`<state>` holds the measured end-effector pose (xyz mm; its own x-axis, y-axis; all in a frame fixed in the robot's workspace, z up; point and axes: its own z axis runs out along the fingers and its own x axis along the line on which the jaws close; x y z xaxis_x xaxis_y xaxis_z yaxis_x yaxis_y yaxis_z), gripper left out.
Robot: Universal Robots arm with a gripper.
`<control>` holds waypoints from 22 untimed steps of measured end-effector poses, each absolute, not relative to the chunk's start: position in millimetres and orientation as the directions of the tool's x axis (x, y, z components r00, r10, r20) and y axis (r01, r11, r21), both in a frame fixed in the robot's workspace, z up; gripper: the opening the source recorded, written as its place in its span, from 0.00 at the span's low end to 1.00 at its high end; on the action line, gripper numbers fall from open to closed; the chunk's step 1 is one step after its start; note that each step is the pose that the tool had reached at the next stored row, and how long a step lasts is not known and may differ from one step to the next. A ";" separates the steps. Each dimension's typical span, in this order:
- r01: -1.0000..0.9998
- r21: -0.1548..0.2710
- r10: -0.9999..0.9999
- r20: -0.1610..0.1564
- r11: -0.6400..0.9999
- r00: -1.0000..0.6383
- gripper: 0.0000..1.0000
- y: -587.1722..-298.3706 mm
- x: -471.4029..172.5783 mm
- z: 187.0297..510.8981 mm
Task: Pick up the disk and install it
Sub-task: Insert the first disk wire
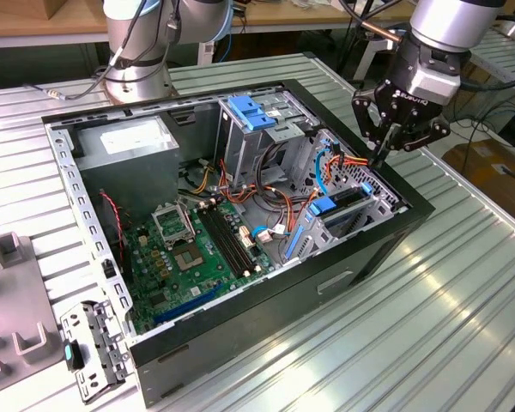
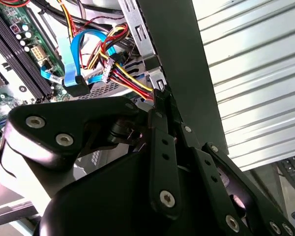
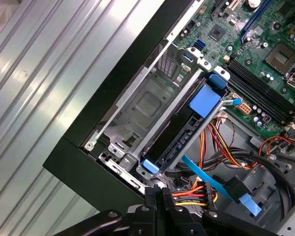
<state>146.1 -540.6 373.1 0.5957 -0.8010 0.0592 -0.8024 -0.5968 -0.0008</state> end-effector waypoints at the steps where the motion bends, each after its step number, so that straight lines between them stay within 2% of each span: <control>1: -0.802 -0.001 -0.801 0.059 -0.597 0.596 0.16 -540.6 146.1 373.1; 6: -0.805 -0.001 -0.804 0.059 -0.593 0.592 0.16 -540.6 146.1 373.1; 16: -0.903 -0.001 -0.901 0.059 -0.430 0.430 0.16 -540.5 145.9 373.1; 22: -0.908 -0.001 -0.907 0.059 -0.418 0.418 0.16 -540.6 143.1 373.1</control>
<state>143.1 -540.6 373.1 0.4176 -0.9067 0.0592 -0.9083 -0.4184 -0.0007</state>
